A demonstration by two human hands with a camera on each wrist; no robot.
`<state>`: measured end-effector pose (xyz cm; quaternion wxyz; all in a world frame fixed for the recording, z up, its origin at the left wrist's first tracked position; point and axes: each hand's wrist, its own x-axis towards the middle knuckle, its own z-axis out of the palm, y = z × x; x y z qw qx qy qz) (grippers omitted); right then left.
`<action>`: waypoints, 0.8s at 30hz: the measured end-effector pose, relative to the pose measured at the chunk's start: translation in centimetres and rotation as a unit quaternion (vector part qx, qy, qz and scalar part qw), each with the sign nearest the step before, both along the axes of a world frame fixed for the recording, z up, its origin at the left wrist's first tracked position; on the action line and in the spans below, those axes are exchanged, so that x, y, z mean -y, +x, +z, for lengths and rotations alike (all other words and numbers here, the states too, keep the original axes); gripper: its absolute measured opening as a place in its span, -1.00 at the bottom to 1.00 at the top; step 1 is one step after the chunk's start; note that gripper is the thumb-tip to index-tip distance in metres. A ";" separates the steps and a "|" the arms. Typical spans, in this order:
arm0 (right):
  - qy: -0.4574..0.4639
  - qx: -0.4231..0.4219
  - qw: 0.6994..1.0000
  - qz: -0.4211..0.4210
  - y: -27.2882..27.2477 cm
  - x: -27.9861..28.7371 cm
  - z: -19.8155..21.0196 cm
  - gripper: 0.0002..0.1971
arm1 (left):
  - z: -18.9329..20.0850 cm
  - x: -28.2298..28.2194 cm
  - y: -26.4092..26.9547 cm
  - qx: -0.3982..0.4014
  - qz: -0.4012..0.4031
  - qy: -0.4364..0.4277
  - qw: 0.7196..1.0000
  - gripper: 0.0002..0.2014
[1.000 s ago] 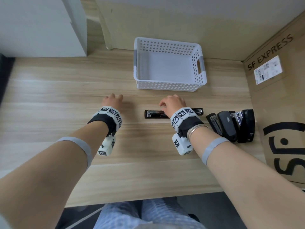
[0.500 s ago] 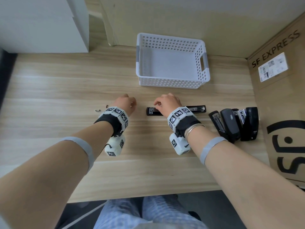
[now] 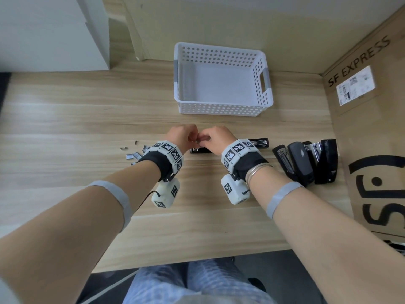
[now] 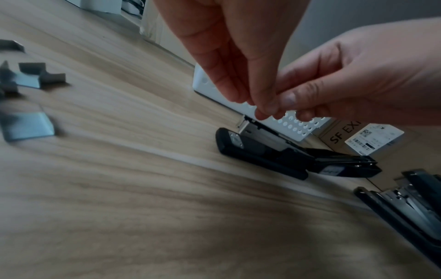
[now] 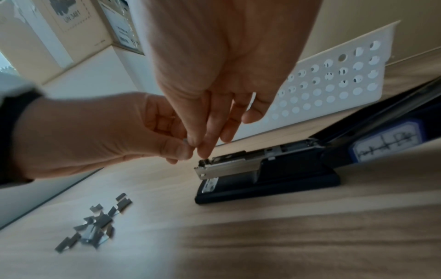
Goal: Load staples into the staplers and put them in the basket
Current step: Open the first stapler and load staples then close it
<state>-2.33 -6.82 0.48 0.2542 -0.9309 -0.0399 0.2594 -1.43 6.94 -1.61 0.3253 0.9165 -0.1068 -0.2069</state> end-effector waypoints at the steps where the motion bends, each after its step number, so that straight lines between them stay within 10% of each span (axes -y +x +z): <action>1: 0.003 -0.001 1.000 -0.001 0.1 0.1 0.1 -0.76 | 0.0 0.1 0.0 0.000 -0.003 0.004 1.000 -0.79; 24: -0.147 0.064 0.984 0.084 0.4 1.7 -1.2 -0.78 | -2.2 0.6 -0.2 -0.020 -0.024 0.066 0.997 -0.78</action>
